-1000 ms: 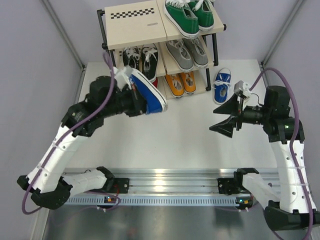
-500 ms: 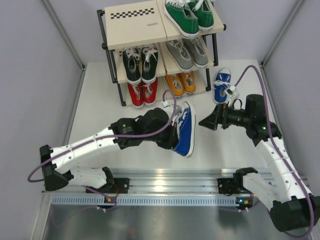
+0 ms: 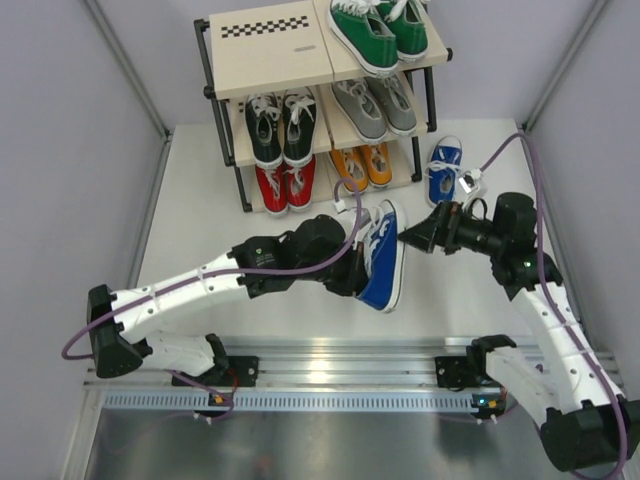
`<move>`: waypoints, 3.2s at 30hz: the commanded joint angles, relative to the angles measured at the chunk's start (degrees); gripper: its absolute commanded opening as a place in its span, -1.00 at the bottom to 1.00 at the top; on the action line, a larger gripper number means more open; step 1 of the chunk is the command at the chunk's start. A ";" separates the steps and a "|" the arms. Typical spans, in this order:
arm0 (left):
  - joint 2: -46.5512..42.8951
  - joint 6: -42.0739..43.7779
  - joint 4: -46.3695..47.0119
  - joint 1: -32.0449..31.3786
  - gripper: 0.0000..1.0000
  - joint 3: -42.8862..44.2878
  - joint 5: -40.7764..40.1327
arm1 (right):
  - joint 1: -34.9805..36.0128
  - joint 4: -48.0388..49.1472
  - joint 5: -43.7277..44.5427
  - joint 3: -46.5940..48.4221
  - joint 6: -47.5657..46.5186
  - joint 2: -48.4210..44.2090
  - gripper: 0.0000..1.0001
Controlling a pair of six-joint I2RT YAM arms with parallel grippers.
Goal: Place and organize the shoes onto the shoe shelf
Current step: Adjust the shoe.
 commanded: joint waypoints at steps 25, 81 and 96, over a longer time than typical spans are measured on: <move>4.78 2.32 11.52 -0.11 -1.00 3.15 0.93 | 1.33 14.46 -9.73 -0.52 9.27 12.41 -1.00; 1.26 -0.49 83.51 -7.40 0.97 -27.08 -22.45 | -17.76 82.06 -18.89 -11.69 69.13 12.32 -1.00; 7.32 -8.50 87.12 -6.17 0.54 -24.01 -21.66 | -17.76 82.94 -18.89 -12.13 69.14 11.88 -1.00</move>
